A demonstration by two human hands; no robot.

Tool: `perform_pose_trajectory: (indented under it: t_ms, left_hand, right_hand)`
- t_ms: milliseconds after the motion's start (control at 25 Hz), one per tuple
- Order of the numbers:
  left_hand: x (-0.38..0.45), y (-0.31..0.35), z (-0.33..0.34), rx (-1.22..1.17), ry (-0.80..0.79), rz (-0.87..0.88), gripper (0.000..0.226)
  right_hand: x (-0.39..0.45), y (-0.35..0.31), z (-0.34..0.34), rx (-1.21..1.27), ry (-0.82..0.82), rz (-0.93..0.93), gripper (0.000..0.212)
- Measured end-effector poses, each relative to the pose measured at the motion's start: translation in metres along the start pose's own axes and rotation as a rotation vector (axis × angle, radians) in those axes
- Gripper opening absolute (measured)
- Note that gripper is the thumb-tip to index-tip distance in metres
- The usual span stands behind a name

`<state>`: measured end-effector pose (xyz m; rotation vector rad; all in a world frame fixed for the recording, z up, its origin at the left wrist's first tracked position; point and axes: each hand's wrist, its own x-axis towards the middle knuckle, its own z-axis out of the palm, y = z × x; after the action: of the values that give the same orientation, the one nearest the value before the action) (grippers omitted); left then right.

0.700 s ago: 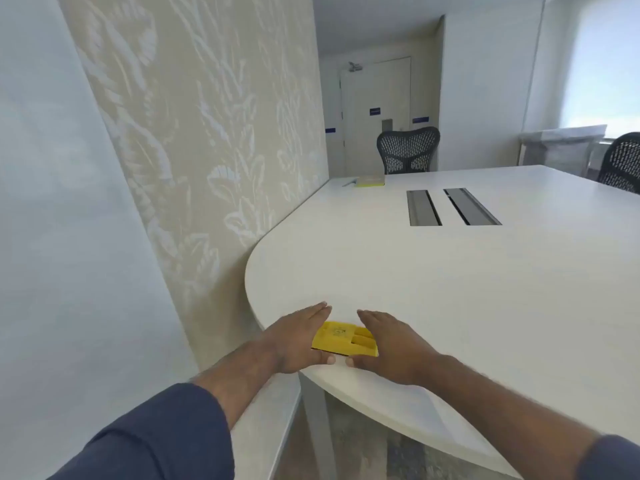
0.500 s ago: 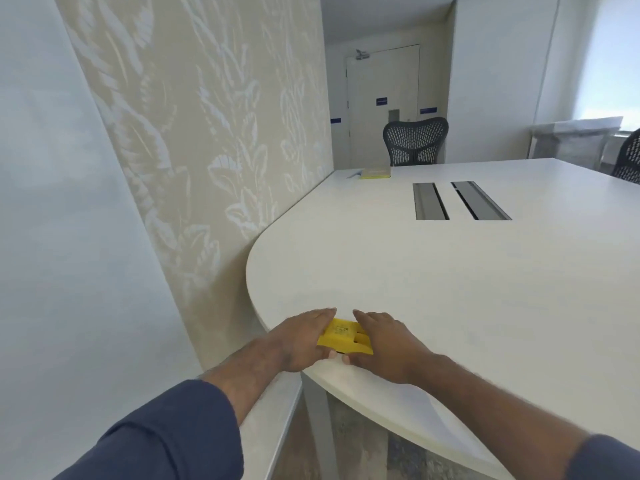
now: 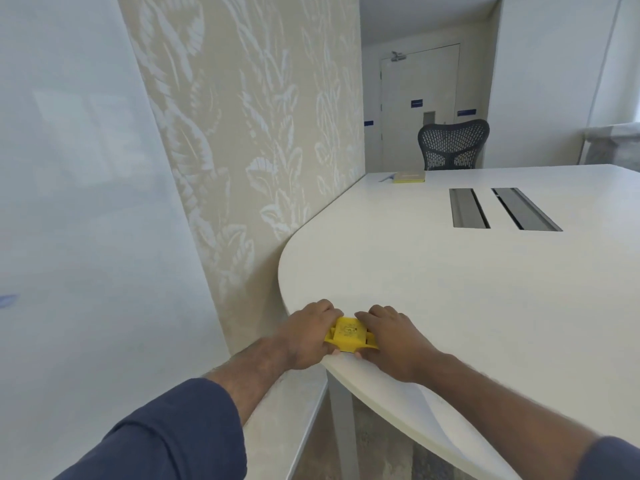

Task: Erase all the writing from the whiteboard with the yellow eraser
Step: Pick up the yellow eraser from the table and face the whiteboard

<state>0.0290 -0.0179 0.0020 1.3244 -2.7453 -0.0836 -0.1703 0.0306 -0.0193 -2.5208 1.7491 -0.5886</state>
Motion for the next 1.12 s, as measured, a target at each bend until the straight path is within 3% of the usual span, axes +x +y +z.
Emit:
perform_pose_trajectory:
  t_ms: [200,560,1120]
  left_hand:
    - [-0.034,-0.025,-0.031,0.005,0.142,-0.035,0.063]
    - [-0.128,-0.078,-0.098,0.249,0.374,-0.183,0.063]
    - [-0.337,-0.113,-0.252,0.817,0.644,-0.530,0.062]
  right_hand:
    - [0.028,-0.037,-0.008,0.020,0.105,-0.121,0.058]
    - [0.091,-0.140,-0.023,0.059,0.266,-0.399,0.067]
    - [0.160,-0.374,-0.098,0.206,0.549,-0.932,0.066]
